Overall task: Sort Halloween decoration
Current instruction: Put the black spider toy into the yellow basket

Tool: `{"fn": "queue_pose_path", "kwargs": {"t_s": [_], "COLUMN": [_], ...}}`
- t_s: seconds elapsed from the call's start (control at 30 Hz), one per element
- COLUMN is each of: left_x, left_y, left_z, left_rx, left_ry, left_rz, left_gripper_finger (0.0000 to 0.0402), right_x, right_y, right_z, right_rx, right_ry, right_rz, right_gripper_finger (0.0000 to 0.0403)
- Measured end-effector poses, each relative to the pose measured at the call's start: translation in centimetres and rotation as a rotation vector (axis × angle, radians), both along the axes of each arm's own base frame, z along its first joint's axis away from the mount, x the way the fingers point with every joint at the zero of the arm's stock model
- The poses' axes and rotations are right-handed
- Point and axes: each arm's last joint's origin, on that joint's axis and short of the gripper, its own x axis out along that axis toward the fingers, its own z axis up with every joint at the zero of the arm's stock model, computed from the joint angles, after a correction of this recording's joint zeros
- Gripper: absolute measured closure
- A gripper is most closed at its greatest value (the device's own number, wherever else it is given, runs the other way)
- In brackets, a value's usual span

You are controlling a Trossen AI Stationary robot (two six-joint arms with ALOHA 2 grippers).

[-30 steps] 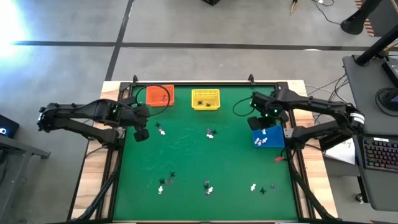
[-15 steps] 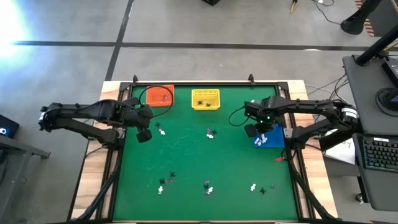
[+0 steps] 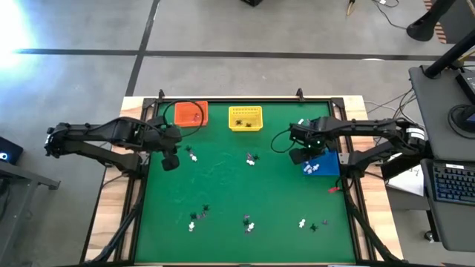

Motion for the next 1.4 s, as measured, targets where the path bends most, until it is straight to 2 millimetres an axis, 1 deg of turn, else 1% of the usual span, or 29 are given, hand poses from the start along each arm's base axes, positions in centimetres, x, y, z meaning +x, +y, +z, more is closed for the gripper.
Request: {"fn": "queue_pose_path", "kwargs": {"t_s": [0.13, 0.27, 0.5, 0.57, 0.73, 0.83, 1.0, 1.1, 1.27, 1.4], "left_x": [0.3, 0.6, 1.7, 2.0, 2.5, 3.0, 3.9, 4.6, 5.7, 6.3], "left_y": [0.0, 0.0, 0.0, -0.1, -0.3, -0.6, -1.8, -2.6, -4.8, -6.7], "left_z": [0.2, 0.2, -0.2, -0.4, -0.8, -1.0, -1.8, -2.4, -3.7, -4.9], "left_rx": [-0.001, -0.002, -0.015, -0.041, -0.170, -0.203, -0.235, -0.270, -0.311, -0.336], "left_ry": [-0.038, -0.056, -0.060, -0.067, -0.095, -0.107, -0.083, -0.083, -0.049, -0.021], "left_rz": [0.000, 0.001, 0.027, 0.071, 0.161, 0.199, 0.219, 0.260, 0.292, 0.333], "left_gripper_finger": [0.0286, 0.0271, 0.0267, 0.0267, 0.0267, 0.0267, 0.0267, 0.0267, 0.0267, 0.0267], "right_x": [0.7, 1.6, 2.9, 3.2, 3.8, 4.0, 4.2, 4.3, 4.0, 3.7], "right_y": [0.1, 0.1, -0.3, -0.3, -0.5, -0.7, -0.9, -1.0, -1.2, -1.3], "right_z": [1.1, 3.0, 6.1, 6.8, 9.0, 10.4, 12.3, 13.3, 14.7, 15.3], "right_rx": [0.011, -0.018, -0.123, -0.138, -0.184, -0.239, -0.329, -0.369, -0.464, -0.544], "right_ry": [-0.051, -0.121, -0.229, -0.256, -0.331, -0.363, -0.391, -0.409, -0.376, -0.320], "right_rz": [0.000, 0.021, 0.101, 0.139, 0.222, 0.260, 0.340, 0.355, 0.404, 0.434], "right_gripper_finger": [0.0250, 0.0246, 0.0246, 0.0246, 0.0245, 0.0245, 0.0245, 0.0245, 0.0245, 0.0245]}}
